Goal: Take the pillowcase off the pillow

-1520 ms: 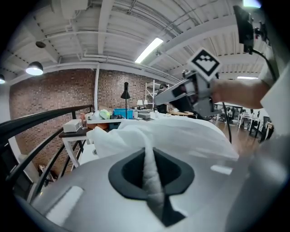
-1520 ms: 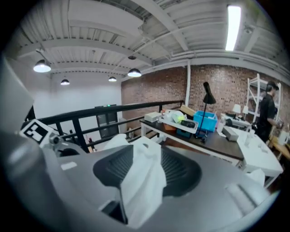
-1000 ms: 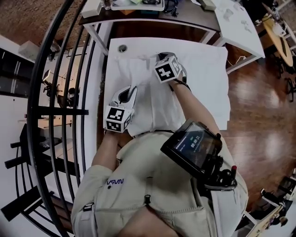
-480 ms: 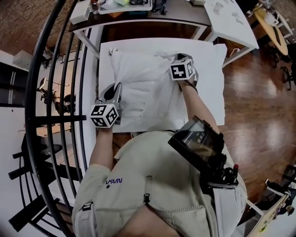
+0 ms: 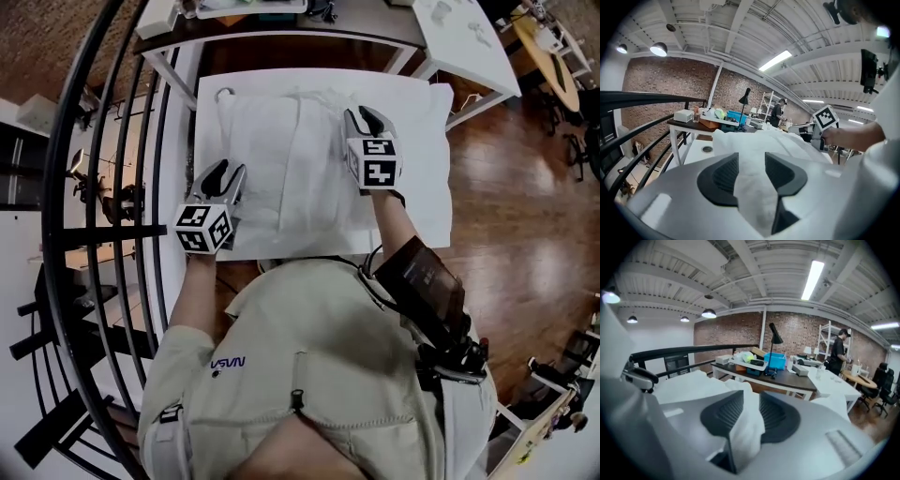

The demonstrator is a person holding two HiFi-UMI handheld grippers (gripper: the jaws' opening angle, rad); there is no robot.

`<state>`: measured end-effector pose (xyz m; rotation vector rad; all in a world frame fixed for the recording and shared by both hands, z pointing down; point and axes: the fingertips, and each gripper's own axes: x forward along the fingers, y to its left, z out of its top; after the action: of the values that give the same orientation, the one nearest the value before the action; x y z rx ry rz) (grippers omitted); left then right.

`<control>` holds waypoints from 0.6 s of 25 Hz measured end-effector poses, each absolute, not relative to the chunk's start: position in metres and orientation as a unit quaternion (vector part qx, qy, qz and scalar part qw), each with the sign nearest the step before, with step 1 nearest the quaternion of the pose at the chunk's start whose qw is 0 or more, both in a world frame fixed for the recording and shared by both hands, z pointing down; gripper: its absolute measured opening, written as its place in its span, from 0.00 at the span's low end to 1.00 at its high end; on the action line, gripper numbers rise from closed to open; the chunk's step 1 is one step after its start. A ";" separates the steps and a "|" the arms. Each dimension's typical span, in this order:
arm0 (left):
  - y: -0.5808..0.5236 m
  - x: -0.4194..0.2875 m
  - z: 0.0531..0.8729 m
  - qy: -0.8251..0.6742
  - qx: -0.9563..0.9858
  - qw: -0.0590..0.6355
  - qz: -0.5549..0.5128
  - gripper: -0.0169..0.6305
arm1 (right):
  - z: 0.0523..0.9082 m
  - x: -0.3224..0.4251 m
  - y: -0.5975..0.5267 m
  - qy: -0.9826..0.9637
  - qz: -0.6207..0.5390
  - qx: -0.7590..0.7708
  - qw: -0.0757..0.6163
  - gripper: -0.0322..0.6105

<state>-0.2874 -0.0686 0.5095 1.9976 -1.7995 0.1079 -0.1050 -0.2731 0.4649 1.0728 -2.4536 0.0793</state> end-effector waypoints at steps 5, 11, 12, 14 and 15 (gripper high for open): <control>-0.009 -0.262 0.518 -0.624 0.733 0.265 0.059 0.40 | 0.451 -0.084 -0.191 -0.909 0.031 0.364 0.200 0.21; 0.014 -0.237 0.574 -0.589 0.730 0.330 0.106 0.50 | 0.479 -0.077 -0.095 -0.926 0.056 0.288 0.239 0.21; 0.012 -0.235 0.577 -0.589 0.730 0.330 0.108 0.50 | 0.483 -0.079 -0.081 -0.928 0.054 0.275 0.247 0.21; 0.005 -0.234 0.577 -0.593 0.729 0.321 0.116 0.39 | 0.495 -0.084 -0.060 -0.930 0.054 0.248 0.267 0.21; 0.001 -0.235 0.574 -0.597 0.729 0.314 0.118 0.31 | 0.504 -0.087 -0.050 -0.930 0.059 0.233 0.279 0.21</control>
<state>-0.2350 0.0011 0.5738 1.9221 -1.5726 0.3107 -0.0866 -0.0505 0.5038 0.6256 -2.4931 0.1596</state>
